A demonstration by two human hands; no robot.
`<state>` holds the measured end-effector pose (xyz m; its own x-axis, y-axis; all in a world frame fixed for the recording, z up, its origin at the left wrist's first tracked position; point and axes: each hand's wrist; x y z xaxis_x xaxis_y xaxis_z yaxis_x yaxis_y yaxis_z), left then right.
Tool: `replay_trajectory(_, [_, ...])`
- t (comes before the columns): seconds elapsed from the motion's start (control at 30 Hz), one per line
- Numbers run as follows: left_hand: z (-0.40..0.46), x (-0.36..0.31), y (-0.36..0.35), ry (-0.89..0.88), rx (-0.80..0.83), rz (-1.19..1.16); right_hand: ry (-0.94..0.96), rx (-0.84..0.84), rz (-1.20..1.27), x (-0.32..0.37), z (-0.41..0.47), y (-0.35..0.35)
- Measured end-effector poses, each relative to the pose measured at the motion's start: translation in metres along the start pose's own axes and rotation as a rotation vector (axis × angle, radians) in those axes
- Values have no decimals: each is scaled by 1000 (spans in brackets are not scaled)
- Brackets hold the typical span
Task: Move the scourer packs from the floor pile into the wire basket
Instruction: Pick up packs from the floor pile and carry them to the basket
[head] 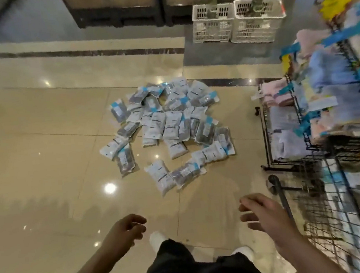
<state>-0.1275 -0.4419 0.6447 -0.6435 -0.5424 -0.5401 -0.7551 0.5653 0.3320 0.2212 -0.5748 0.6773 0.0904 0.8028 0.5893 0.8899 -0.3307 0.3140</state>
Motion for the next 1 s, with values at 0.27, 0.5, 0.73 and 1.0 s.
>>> replay_trajectory(0.27, [7,90,147,106,-207,-277,100,195,-247,102,21,-180])
replay_trajectory(0.5, [35,100,219,161,-241,-394,66,226,-487,145,51,-258])
replay_trajectory(0.73, [103,38,263,102,-173,-402,-68,136,-477,180,106,-293])
replay_trajectory(1.0, [181,-41,336,144,-54,-300,-128,160,-399,264,173,-380])
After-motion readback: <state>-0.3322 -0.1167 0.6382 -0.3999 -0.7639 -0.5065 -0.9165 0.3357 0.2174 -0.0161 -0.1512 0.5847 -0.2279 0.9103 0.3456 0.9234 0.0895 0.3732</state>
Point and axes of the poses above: each hand's wrist, its own z-axis towards the middle knuckle, its own y-axis out of the back of the hand, x = y × z, and after that the axes turned 9 degrees about -z, right-handed
